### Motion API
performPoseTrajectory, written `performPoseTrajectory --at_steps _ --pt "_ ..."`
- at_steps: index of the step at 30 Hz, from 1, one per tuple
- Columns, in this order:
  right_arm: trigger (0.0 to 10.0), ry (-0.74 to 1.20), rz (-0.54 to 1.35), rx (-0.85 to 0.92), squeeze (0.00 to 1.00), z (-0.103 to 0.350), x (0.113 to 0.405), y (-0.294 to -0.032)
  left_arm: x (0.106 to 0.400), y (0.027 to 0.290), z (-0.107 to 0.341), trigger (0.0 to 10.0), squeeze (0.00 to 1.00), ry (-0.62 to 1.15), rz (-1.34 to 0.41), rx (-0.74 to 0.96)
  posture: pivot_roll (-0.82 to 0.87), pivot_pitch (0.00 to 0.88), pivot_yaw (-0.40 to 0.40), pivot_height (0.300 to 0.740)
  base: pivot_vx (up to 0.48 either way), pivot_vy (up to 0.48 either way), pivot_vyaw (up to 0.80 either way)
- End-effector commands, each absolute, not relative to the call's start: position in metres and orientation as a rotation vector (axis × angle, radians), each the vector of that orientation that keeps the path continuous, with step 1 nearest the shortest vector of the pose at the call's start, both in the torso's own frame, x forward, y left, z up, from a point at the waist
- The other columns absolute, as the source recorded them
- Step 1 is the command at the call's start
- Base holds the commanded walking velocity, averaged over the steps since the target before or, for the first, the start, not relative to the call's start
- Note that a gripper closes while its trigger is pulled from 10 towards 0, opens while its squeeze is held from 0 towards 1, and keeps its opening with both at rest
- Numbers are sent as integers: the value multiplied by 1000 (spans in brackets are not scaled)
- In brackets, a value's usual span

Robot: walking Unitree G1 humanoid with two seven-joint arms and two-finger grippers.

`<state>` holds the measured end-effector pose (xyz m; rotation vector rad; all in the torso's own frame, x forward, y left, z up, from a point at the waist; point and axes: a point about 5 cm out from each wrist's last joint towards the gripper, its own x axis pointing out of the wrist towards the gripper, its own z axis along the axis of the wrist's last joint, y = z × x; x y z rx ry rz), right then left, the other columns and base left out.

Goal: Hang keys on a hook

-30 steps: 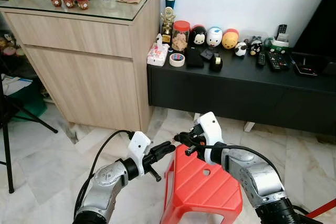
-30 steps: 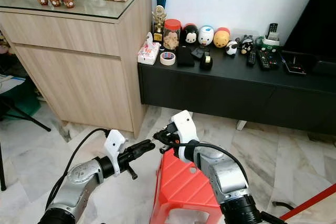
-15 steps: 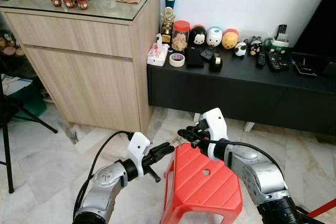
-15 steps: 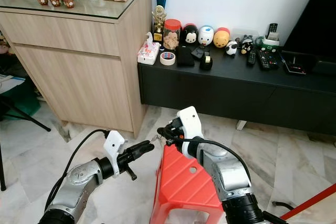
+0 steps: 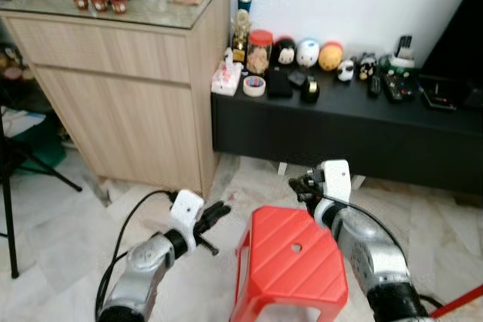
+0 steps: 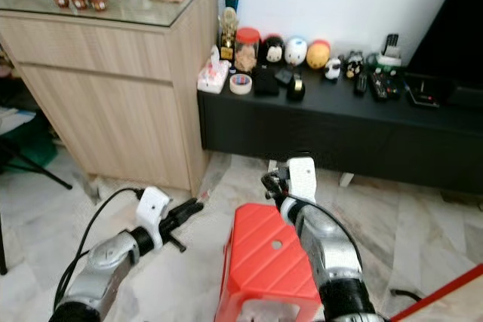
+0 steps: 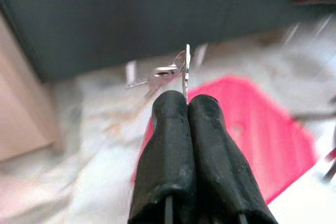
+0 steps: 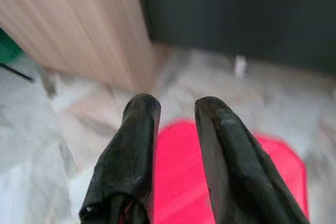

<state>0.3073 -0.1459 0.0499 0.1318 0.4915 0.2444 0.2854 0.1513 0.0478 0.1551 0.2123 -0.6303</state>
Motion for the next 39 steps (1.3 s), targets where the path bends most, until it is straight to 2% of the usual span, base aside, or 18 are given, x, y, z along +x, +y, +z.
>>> performPoseTrajectory --at_steps 1,3,9,11,16,19,27,33,39 --pt "10000 555 207 122 0 31 297 -151 283 156 38 10000 0 263 -634 366 90 19 -96 733 0 0 0" --pt "10000 566 198 121 0 26 295 -152 283 158 37 10000 0 273 -632 411 90 19 -96 733 0 0 0" --pt "10000 640 110 123 0 -5 281 -158 292 175 34 10000 0 281 -437 499 89 18 -92 733 0 0 0" --pt "10000 663 88 102 0 -13 276 -161 294 177 34 10000 0 267 -414 634 87 17 -91 733 0 0 0" --pt "10000 692 68 92 0 -21 270 -163 296 182 35 10000 0 256 -350 727 89 18 -91 733 0 0 0" --pt "10000 726 60 100 0 -30 263 -163 295 173 36 10000 0 220 -370 588 90 17 -91 733 0 0 0" --pt "10000 790 49 83 0 -48 245 -161 294 169 32 10000 0 219 -291 387 85 14 -90 733 0 0 0" --pt "10000 832 17 81 0 -62 224 -162 281 188 12 10000 0 303 -118 167 84 8 -96 733 0 0 0" --pt "10000 844 -41 101 0 -72 207 -164 260 207 -13 10000 0 429 -21 133 86 2 -96 733 0 0 0"
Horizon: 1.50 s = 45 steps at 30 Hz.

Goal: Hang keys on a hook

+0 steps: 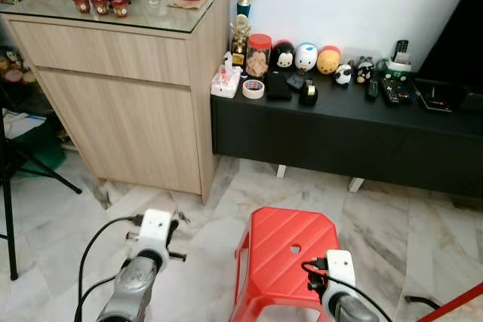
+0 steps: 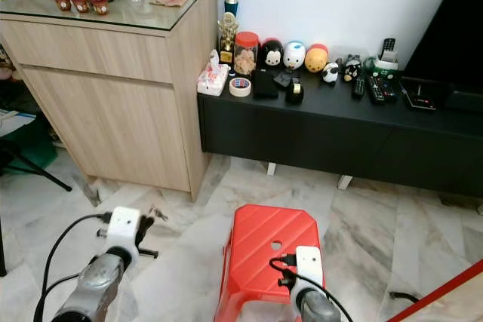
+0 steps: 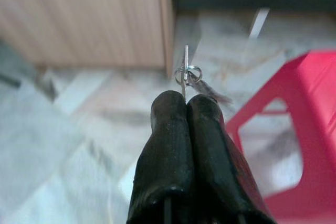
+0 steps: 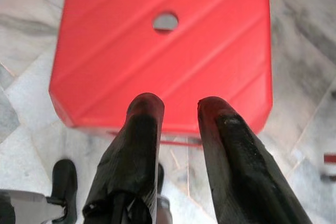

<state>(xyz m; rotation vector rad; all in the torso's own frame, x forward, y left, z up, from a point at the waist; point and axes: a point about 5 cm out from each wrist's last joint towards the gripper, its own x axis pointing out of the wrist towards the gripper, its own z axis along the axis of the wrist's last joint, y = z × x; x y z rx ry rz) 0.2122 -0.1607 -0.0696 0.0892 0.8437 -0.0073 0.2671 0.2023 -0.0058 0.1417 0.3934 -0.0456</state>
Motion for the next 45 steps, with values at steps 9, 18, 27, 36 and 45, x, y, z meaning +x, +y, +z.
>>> performPoseTrajectory --at_steps 9,18,27,36,45 --pt "10000 860 -183 157 0 -77 197 -176 216 228 -50 10000 0 665 59 148 75 0 -85 733 0 0 0" --pt "10000 991 -231 145 0 -93 164 -181 176 227 -76 10000 0 831 113 83 76 0 -75 733 0 0 0" --pt "10000 975 -237 164 0 -90 170 -188 165 226 -81 10000 0 862 138 37 74 0 -75 733 0 0 0" --pt "10000 974 -241 170 0 -93 164 -185 166 229 -80 10000 0 856 142 23 72 0 -69 733 0 0 0" --pt "10000 995 -241 169 0 -95 160 -185 163 229 -82 10000 0 866 146 11 73 0 -65 733 0 0 0"
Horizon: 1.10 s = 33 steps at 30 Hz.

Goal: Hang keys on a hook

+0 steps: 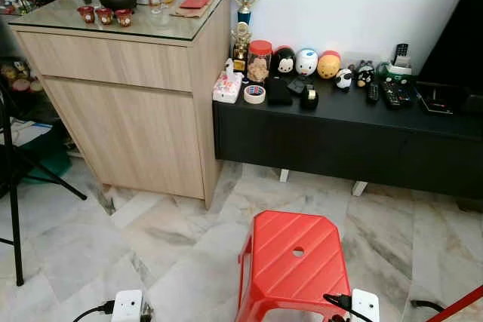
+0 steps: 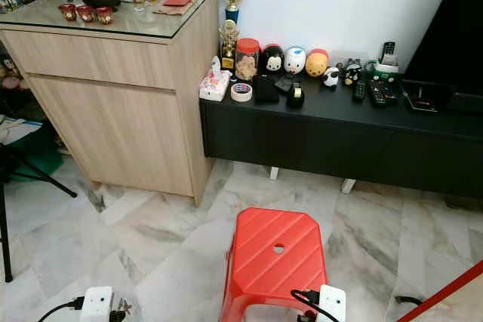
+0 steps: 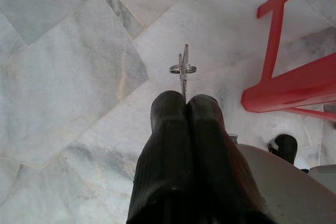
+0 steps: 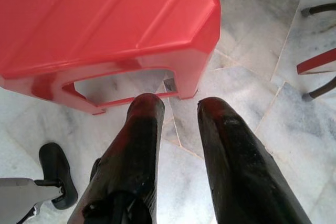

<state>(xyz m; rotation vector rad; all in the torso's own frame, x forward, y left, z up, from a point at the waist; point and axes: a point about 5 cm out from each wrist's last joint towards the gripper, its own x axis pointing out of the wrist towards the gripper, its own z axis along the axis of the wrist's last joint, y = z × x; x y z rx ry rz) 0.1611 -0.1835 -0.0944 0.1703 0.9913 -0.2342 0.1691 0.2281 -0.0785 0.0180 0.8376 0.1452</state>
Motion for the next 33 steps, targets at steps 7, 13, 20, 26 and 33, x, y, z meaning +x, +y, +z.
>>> performPoseTrajectory --at_steps 7,13,20,26,33 --pt "10000 989 -238 166 0 -93 163 -185 162 228 -82 10000 0 869 148 3 72 0 -65 733 0 0 0" --pt "10000 981 -239 162 0 -92 165 -185 162 227 -83 10000 0 871 147 1 72 0 -65 733 0 0 0" --pt "10000 985 -235 152 0 -92 166 -186 162 226 -83 10000 0 869 146 -2 66 0 -65 733 0 0 0" --pt "10000 982 -230 144 0 -91 168 -187 162 224 -84 10000 0 870 144 -8 62 9 -68 733 0 0 0" --pt "10000 978 -219 140 0 -91 169 -187 162 222 -84 10000 0 866 146 -13 63 12 -71 733 -70 0 0"
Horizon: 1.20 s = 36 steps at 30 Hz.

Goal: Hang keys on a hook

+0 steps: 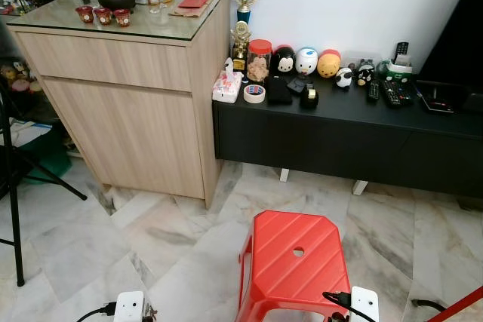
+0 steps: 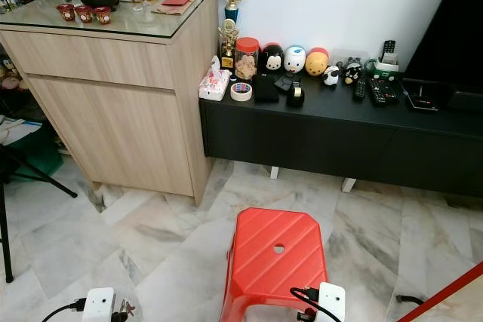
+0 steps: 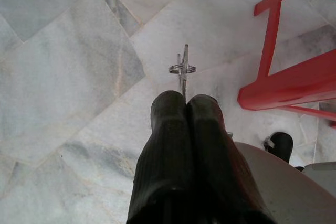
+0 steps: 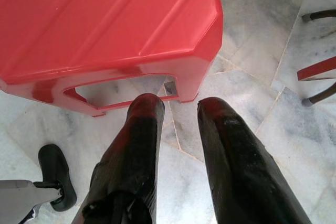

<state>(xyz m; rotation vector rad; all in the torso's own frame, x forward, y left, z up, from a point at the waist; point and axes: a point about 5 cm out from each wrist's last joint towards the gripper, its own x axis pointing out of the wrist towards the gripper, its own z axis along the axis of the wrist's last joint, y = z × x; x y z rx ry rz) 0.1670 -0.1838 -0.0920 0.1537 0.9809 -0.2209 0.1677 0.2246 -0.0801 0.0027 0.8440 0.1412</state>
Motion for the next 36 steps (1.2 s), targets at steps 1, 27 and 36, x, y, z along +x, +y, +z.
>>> performPoseTrajectory --at_steps 1,27,36 --pt "10000 978 -218 139 0 -91 169 -187 162 222 -84 10000 0 865 146 -14 63 12 -71 733 -247 0 0" --pt "10000 970 -227 150 0 -91 169 -187 161 218 -85 10000 0 871 139 -20 78 0 -76 733 -262 0 0" --pt "10000 972 -234 148 0 -91 168 -187 161 217 -85 10000 0 870 135 -21 79 0 -77 733 -265 0 0"
